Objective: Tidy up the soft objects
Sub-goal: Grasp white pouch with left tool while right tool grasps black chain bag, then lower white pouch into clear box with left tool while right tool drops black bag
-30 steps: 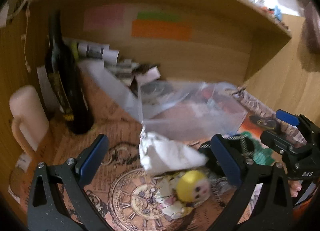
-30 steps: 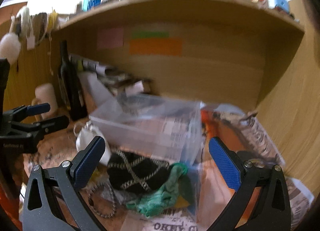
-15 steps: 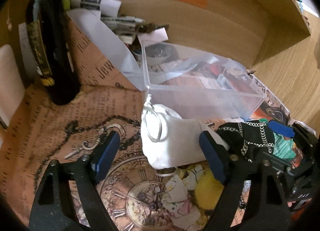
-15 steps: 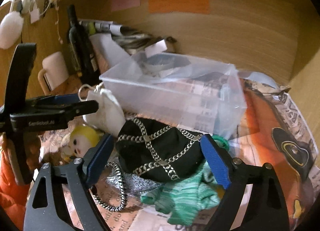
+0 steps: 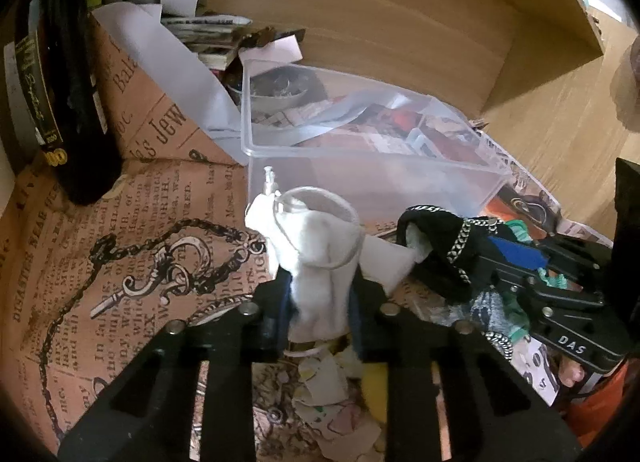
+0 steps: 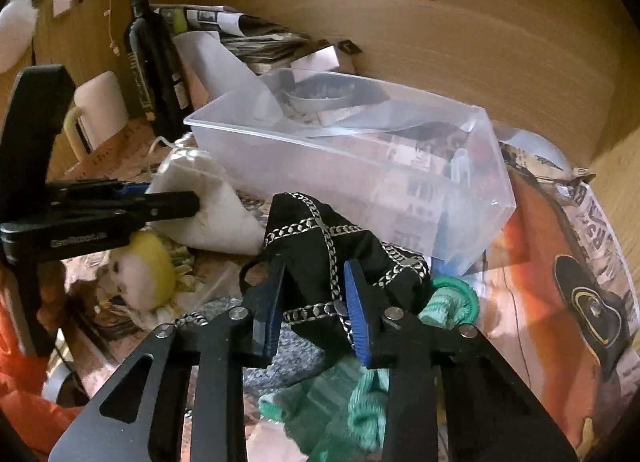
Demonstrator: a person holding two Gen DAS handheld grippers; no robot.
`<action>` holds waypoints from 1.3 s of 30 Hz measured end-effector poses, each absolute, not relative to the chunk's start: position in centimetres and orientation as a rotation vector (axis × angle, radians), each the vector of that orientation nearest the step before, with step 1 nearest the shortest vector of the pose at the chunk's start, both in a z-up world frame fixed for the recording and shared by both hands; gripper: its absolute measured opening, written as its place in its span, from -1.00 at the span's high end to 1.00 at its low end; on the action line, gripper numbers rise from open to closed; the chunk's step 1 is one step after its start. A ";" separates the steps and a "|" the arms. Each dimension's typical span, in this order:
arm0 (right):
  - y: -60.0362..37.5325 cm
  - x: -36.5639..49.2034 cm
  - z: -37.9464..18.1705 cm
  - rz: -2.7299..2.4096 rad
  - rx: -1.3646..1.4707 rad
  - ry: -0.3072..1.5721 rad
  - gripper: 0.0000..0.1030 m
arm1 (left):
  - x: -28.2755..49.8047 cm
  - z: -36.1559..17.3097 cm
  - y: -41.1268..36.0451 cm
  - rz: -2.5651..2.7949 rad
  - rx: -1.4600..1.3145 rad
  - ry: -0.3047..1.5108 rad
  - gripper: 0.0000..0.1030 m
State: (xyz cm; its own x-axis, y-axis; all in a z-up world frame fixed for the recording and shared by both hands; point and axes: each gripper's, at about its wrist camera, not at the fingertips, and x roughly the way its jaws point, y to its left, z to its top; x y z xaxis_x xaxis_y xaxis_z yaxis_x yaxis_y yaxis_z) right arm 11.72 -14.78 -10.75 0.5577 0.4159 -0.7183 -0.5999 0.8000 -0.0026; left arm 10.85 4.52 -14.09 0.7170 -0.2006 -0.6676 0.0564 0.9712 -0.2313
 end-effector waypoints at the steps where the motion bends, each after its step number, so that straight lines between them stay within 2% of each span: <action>1: -14.7 11.6 -10.8 0.604 -0.265 0.767 0.59 | 10.7 -13.9 4.5 -0.143 -0.199 0.754 0.59; 8: -15.5 11.2 -9.3 0.607 -0.209 0.697 0.74 | 9.4 -11.2 4.8 -0.140 -0.169 0.670 0.63; 24: -17.1 11.0 -2.9 0.553 -0.124 0.421 0.77 | 9.8 -4.3 4.2 -0.120 -0.085 0.494 0.63; 32: -17.7 12.3 -0.8 0.507 -0.100 0.332 0.77 | 13.0 -3.7 3.9 -0.120 -0.062 0.514 0.63; 39: -17.5 15.5 -1.3 0.494 -0.098 0.367 0.78 | 16.7 -5.0 4.2 -0.132 -0.072 0.609 0.63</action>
